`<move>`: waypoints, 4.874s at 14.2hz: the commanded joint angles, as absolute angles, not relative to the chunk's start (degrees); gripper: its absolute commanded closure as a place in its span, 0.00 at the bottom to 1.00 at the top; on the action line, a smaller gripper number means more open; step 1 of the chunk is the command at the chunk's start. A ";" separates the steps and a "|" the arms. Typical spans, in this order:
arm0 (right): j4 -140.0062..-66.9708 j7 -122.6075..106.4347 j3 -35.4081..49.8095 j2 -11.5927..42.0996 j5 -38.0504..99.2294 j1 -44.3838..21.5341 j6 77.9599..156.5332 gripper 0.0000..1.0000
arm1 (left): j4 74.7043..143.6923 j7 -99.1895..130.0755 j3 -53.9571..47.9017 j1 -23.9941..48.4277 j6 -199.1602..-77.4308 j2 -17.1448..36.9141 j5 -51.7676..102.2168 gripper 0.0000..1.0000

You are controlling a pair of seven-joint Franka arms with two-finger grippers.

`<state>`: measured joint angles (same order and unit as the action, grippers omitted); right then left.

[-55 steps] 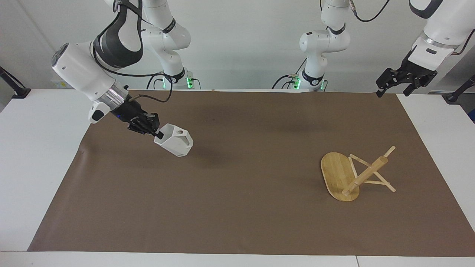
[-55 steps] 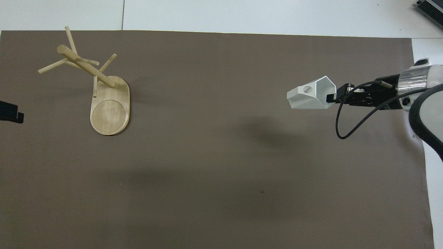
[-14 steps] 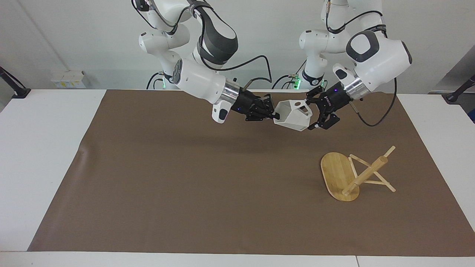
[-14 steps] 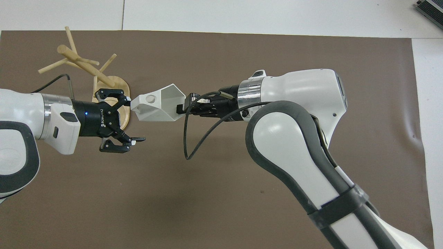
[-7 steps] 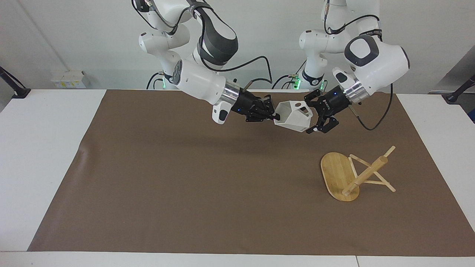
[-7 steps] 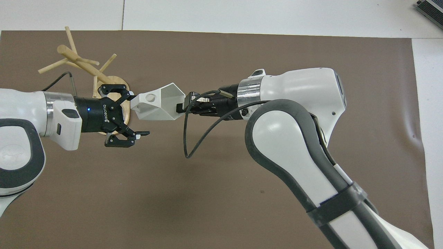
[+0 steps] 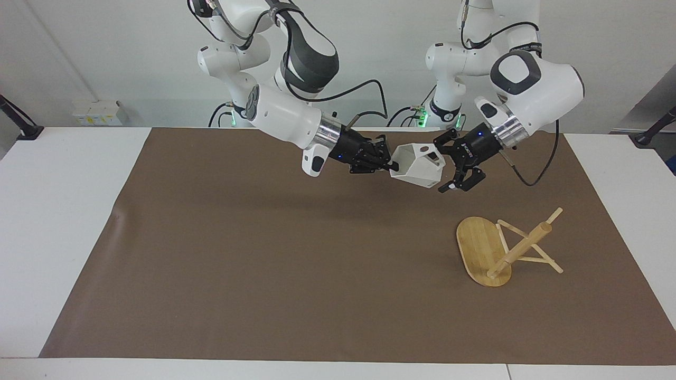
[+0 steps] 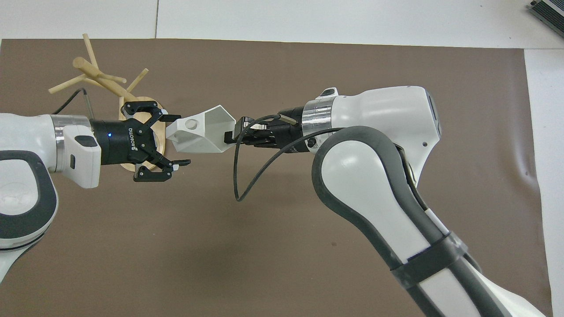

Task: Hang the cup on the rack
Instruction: 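Close the left gripper on the cup held by the right gripper, then open the right gripper and withdraw it while the left gripper lifts the cup, then hang the white cup on a rack peg with the left gripper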

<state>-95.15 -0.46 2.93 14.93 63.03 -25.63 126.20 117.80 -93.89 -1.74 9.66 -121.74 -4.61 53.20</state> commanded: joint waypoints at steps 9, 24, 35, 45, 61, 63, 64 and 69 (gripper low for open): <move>-93.43 1.41 3.34 15.82 61.87 -24.96 125.24 1.00 | 118.83 -95.28 -1.49 10.99 -123.40 -4.92 55.81 0.00; -93.43 1.49 3.34 15.73 61.79 -24.96 125.24 1.00 | 118.74 -91.67 -1.41 11.69 -123.40 -5.01 58.10 1.00; -93.43 1.76 3.34 15.56 60.03 -25.66 126.39 0.00 | 118.92 -88.09 -1.06 10.72 -124.63 -4.92 58.10 1.00; -93.52 1.06 2.64 13.98 50.84 -24.61 126.74 0.00 | 122.51 -77.71 -0.97 9.67 -139.11 -4.48 57.92 1.00; -96.33 1.05 2.55 2.47 26.39 -2.64 113.65 0.00 | 122.17 -49.34 -0.88 9.93 -147.39 -1.32 42.65 1.00; -96.15 0.97 2.55 0.89 19.11 -1.94 111.72 0.00 | 121.47 -45.02 -0.88 9.93 -147.39 -0.97 41.22 1.00; -96.07 0.97 2.46 0.10 16.29 -1.67 110.75 0.00 | 120.86 -44.48 -0.88 9.84 -147.39 -0.44 41.13 1.00; -95.19 0.97 1.94 -2.37 6.17 1.49 105.74 0.00 | 120.15 -40.53 -0.88 9.58 -147.48 0.53 41.13 1.00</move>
